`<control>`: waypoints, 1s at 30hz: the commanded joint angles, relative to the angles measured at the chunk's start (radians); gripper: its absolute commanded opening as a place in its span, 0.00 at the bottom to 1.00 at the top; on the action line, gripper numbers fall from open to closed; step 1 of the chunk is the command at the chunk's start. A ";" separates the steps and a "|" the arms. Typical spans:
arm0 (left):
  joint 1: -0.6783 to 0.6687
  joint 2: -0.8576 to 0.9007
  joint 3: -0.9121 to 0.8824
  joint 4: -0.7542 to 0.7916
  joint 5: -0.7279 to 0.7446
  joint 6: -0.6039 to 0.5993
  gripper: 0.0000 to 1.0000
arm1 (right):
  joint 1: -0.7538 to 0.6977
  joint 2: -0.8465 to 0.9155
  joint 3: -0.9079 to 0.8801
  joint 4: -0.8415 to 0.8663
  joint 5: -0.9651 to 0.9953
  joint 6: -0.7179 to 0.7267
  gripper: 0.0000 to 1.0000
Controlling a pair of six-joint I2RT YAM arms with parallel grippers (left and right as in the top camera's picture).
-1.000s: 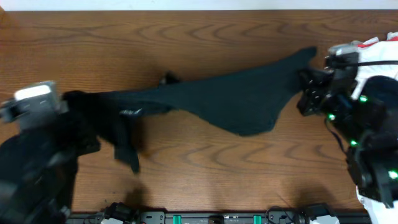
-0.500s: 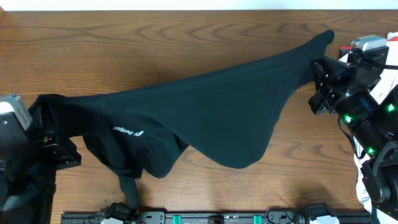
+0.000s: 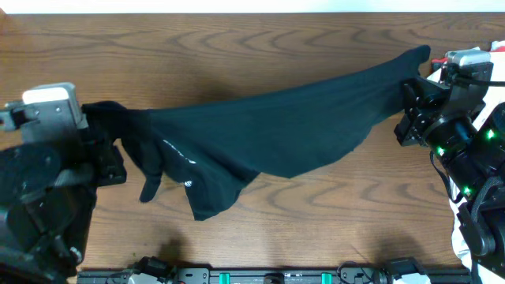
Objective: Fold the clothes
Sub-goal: 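Lift the shirt with both grippers and stretch it apart in the air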
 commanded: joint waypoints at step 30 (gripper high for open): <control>0.004 0.000 0.104 -0.009 -0.024 0.006 0.06 | -0.006 -0.023 0.022 -0.013 0.075 -0.015 0.01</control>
